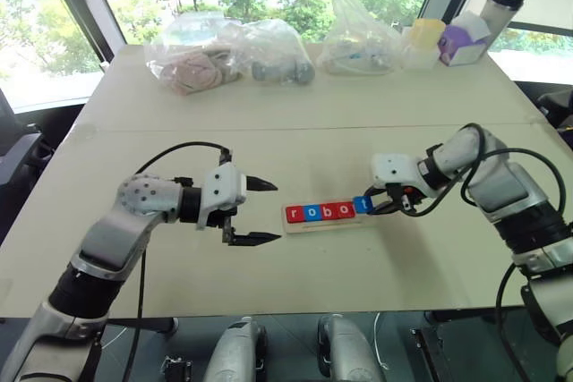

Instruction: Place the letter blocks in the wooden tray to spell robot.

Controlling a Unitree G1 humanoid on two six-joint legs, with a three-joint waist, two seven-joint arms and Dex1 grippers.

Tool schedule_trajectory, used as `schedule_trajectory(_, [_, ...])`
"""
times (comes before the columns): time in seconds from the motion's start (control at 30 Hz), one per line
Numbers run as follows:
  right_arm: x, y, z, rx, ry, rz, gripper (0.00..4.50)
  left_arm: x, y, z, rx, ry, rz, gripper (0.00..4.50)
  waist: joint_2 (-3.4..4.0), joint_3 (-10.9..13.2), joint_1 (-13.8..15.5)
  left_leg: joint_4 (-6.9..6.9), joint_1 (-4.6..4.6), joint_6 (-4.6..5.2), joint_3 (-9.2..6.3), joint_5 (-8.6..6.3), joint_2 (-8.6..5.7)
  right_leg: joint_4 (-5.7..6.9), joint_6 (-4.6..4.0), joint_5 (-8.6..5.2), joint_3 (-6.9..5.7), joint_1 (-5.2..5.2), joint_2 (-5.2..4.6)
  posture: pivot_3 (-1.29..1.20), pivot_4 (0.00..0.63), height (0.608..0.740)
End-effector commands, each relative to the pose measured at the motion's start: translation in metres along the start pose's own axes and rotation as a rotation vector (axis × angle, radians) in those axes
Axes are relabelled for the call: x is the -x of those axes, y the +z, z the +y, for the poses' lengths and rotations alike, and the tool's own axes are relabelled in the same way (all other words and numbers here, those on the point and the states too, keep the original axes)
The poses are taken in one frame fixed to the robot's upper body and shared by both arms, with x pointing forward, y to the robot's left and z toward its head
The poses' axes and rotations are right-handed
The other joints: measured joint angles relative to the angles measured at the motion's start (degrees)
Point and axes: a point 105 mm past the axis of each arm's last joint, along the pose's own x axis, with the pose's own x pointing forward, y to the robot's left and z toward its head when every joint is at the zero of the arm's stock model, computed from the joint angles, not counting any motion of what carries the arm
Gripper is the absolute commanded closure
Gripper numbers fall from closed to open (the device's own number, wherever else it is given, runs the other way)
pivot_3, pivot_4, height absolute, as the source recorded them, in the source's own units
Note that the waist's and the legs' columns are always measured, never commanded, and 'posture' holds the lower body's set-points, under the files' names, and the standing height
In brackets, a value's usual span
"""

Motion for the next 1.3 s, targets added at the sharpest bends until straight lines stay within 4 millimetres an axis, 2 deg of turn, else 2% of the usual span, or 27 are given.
schedule_trajectory(0.03, [0.0044,0.0019,-0.0055,0.029,-0.021,0.014,3.38,0.0049,0.01,0.0014,-0.037,0.016,-0.017,0.0,0.0,0.0,0.1,0.0,0.0,0.0,0.0,0.0,0.0,0.0,0.0,0.0,0.0,0.0,0.0,0.0,0.15,0.74])
schedule_trajectory(0.37, [0.0038,-0.0025,-0.0072,0.027,-0.024,0.024,3.38,0.0055,0.0099,0.0,-0.032,0.018,-0.014,0.0,0.0,0.0,0.0,0.0,0.0,0.0,0.0,0.0,0.0,0.0,0.0,0.0,0.0,0.01,0.01,0.0,0.15,0.74])
schedule_trajectory(1.2, [0.0036,0.0032,-0.01,0.046,-0.026,0.021,3.38,0.0031,0.0107,-0.0028,-0.031,0.011,-0.021,0.0,0.0,0.0,0.0,0.0,0.0,-0.01,0.0,0.0,0.0,0.0,0.0,0.0,0.0,0.01,0.01,0.0,0.15,0.74])
schedule_trajectory(1.27, [0.0038,0.0039,-0.0103,0.047,-0.025,0.02,2.32,0.0028,0.0107,-0.0024,-0.033,0.012,-0.022,0.0,0.0,0.0,0.0,0.0,0.0,0.0,0.0,0.0,0.0,0.01,0.0,0.0,-0.01,0.01,0.01,0.0,0.15,0.74])
schedule_trajectory(1.3, [0.004,0.0042,-0.0104,0.047,-0.024,0.019,1.95,0.0027,0.0108,-0.0022,-0.033,0.012,-0.023,0.0,0.0,0.0,0.0,0.0,0.0,-0.01,0.0,0.0,0.0,0.0,0.0,0.0,-0.01,0.01,0.01,0.0,0.15,0.74])
